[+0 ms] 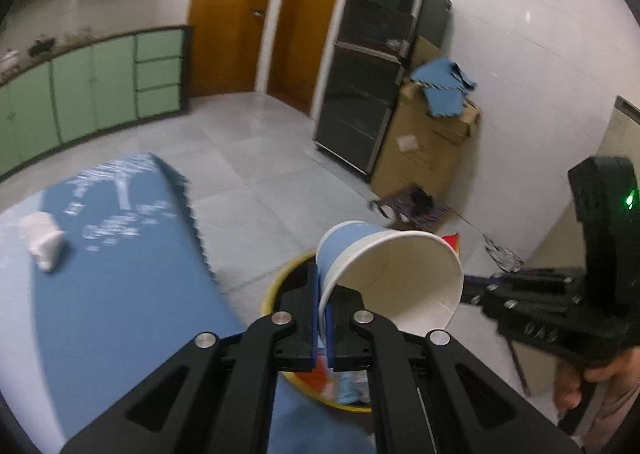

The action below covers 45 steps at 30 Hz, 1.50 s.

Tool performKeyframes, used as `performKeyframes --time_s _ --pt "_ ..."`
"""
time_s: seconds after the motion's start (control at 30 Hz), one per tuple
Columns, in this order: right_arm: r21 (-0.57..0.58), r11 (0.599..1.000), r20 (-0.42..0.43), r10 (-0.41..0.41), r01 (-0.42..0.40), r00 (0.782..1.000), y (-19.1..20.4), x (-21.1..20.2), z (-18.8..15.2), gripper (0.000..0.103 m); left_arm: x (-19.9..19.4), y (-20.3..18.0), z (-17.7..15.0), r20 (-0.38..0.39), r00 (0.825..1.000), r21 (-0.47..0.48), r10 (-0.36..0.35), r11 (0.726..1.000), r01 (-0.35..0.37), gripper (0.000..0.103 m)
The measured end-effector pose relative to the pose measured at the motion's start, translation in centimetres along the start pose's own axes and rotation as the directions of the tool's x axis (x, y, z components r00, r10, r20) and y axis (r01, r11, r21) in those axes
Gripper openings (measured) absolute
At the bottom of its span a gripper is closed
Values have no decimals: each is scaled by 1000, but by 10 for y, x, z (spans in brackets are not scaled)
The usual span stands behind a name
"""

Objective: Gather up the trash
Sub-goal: 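Carry both cups over the bin with the left and right tools, then open both tools to drop the paper cups into the bin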

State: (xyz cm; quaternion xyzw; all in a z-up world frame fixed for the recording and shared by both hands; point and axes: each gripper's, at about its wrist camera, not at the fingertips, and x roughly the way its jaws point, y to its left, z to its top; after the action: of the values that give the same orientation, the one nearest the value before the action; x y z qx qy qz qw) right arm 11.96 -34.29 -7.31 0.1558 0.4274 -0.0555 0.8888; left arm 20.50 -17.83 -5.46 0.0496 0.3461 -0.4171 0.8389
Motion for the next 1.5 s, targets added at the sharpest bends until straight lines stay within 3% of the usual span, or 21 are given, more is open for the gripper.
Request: performKeyframes --time_s 0.2,0.4,0.5,0.53,0.63,0.8,1.03,1.17,1.5 --pt "58 998 -42 8 -5 999 -33 19 -11 7 46 -18 -3 -107 993 -18 -55 998 54 3" --pt "83 996 -59 -14 19 998 -47 25 -13 25 73 -7 -7 -172 984 -50 -54 998 46 20" --pt "90 996 -54 -24 29 998 -51 20 -15 26 72 -4 -10 -179 983 -42 -42 998 35 22" --pt "93 995 -51 -28 33 998 -52 19 -15 27 72 -4 -11 -182 983 -38 -35 999 29 27" --pt "92 995 -45 -41 45 998 -52 15 -16 33 65 -3 -9 -168 986 -35 -19 999 13 46" --pt "69 996 -20 -62 63 998 -40 9 -13 47 46 -2 -6 -133 991 -17 18 1000 -21 46" --pt "52 994 41 -94 92 995 -27 -9 -8 67 12 -2 -1 -58 997 1 58 998 -58 56" --pt "51 994 64 -98 95 993 -23 -18 -6 71 -9 1 1 -10 997 -2 78 997 -78 60" --pt "59 995 111 -87 80 990 -15 -34 -3 81 -28 3 6 23 995 -9 99 995 -99 66"
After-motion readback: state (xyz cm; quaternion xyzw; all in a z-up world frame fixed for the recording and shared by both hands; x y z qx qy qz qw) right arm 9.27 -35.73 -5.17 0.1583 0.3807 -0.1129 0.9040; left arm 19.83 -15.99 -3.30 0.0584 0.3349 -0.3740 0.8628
